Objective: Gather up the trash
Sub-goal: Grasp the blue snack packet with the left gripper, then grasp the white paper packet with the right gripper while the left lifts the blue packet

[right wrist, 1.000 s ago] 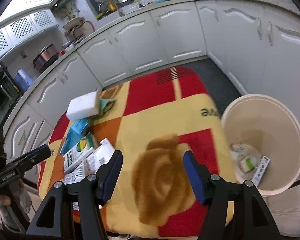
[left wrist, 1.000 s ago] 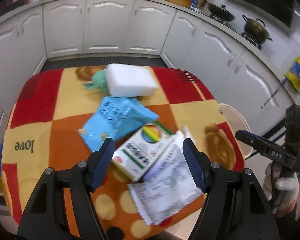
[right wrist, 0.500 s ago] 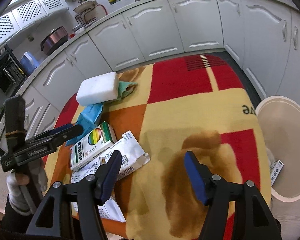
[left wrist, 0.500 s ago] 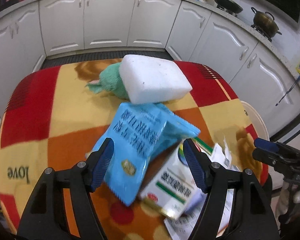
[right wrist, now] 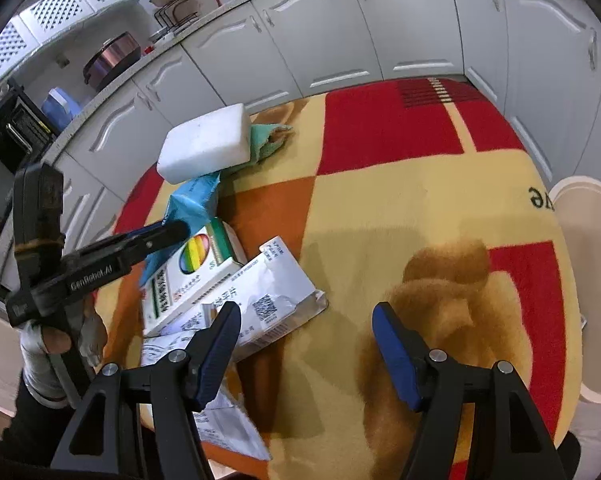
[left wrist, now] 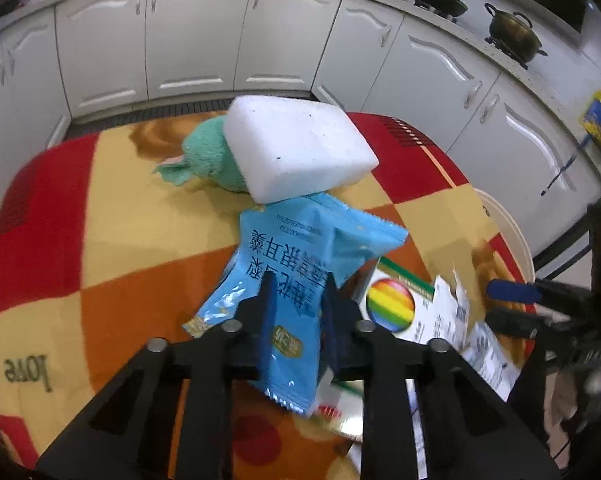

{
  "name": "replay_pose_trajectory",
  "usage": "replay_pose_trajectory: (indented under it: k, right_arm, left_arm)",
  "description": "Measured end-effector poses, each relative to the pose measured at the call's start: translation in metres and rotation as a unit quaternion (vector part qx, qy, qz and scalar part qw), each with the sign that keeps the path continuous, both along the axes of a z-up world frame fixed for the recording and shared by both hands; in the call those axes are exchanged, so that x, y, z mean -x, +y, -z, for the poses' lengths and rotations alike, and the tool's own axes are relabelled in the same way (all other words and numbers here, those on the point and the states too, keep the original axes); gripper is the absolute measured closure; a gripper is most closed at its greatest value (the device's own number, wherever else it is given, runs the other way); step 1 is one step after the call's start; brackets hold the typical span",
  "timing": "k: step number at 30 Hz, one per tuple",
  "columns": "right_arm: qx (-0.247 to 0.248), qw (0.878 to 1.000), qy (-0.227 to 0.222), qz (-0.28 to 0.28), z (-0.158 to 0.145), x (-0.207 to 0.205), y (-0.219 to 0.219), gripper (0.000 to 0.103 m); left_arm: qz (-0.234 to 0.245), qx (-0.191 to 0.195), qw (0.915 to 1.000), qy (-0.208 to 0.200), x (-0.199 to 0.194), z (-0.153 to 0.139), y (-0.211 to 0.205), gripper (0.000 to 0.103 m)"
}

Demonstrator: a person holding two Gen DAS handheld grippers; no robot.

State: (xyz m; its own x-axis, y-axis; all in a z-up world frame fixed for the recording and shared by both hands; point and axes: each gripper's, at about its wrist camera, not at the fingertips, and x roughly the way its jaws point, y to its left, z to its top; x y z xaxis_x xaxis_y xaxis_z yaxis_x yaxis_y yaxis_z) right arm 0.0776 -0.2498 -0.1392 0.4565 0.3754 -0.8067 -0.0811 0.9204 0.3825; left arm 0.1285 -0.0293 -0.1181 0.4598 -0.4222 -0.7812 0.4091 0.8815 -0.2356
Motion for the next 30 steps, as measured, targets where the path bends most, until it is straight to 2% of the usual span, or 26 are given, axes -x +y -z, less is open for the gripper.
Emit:
replay_pose_trajectory:
  k: [4,8,16,17,18,19,20,21,22,30]
  right_arm:
    - [-0.033,0.999,-0.002,-0.007,-0.009,0.006,-0.002,0.037]
    - [-0.066,0.997,0.013,-0.044,-0.014,0.017,0.006,0.037]
    - [-0.094,0.991,0.049,-0.081,0.010,0.025,0.030,0.033]
    - [-0.093,0.991,0.050,-0.082,0.014,0.025,0.033,0.033]
    - [-0.092,0.991,0.050,-0.082,0.017,0.025,0.034,0.035]
    - [-0.101,0.990,0.046,-0.084,0.019,0.025,0.035,0.043]
    - [-0.109,0.989,0.043,-0.088,0.018,0.026,0.035,0.054]
    - [-0.119,0.988,0.037,-0.090,0.016,0.028,0.033,0.058]
    - [-0.121,0.988,0.027,-0.089,0.013,0.030,0.031,0.065]
    - [-0.110,0.991,-0.005,-0.077,-0.005,0.046,0.012,0.067]
  left_arm:
    - [-0.010,0.014,0.9998,-0.004,0.009,-0.006,0.015,0.092]
    - [-0.018,0.022,0.9995,-0.009,0.021,-0.011,0.027,0.094]
    - [-0.021,0.025,0.9994,-0.008,0.031,-0.012,0.030,0.092]
    - [-0.018,0.027,0.9995,-0.006,0.031,-0.012,0.029,0.089]
    - [-0.016,0.026,0.9995,-0.007,0.030,-0.012,0.027,0.076]
    - [-0.017,0.023,0.9995,-0.011,0.031,-0.012,0.025,0.050]
    - [-0.016,0.022,0.9995,-0.015,0.031,-0.013,0.024,0.040]
    - [-0.014,0.025,0.9994,-0.019,0.031,-0.014,0.023,0.032]
    - [-0.012,0.028,0.9993,-0.021,0.031,-0.015,0.022,0.032]
    - [-0.011,0.008,0.9995,-0.030,0.016,-0.009,0.002,0.032]
